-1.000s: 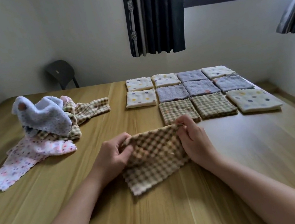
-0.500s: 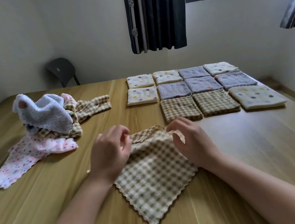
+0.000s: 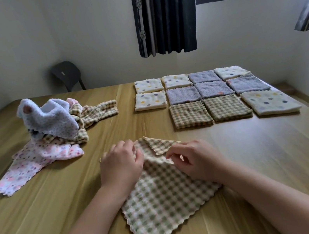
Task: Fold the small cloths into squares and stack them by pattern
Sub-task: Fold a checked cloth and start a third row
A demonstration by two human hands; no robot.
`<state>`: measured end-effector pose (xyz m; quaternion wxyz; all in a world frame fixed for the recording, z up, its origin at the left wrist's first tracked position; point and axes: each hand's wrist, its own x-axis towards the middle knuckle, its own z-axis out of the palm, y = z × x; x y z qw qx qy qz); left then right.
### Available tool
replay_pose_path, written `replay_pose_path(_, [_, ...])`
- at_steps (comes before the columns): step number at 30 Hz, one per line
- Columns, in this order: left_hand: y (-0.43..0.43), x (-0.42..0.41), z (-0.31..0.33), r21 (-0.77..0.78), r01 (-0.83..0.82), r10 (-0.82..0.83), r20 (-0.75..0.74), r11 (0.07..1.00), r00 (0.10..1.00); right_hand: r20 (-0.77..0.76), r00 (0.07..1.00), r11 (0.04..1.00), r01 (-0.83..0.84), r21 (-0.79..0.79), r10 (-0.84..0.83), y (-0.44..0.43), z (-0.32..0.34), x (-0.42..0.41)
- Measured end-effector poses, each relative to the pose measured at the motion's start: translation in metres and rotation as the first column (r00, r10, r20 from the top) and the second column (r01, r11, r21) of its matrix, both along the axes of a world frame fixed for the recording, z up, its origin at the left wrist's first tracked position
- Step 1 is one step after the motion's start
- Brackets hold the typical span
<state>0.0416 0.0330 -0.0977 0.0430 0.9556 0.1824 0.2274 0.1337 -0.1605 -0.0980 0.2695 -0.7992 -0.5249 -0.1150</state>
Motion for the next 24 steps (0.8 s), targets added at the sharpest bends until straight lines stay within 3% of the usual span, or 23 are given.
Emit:
replay_pose_path(6, [-0.007,-0.003,-0.012,-0.127,0.058,-0.099,-0.342,0.99,0.934,0.004,1.0,0.996,0.029,0.081,-0.029,-0.002,0.004,0.0])
replay_pose_path(12, [0.005,-0.003,-0.016,-0.135,0.129,-0.175,-0.432,0.982,0.885,-0.023,0.998,0.996,0.056,-0.072,-0.058,0.004,-0.01,0.006])
replay_pose_path(17, [0.016,-0.004,-0.014,-0.136,0.242,-0.278,-0.431,0.961,0.859,0.055,0.955,0.937,0.295,-0.185,-0.29,0.0,-0.011,0.011])
replay_pose_path(21, [0.019,-0.01,-0.013,-0.18,0.299,-0.346,-0.378,0.937,0.859,-0.029,0.98,0.965,0.189,-0.184,-0.198,-0.003,-0.008,0.005])
replay_pose_path(24, [0.018,-0.015,-0.012,-0.195,0.242,-0.282,-0.217,0.951,0.934,-0.069,0.991,0.965,0.093,-0.247,-0.114,-0.003,-0.012,-0.005])
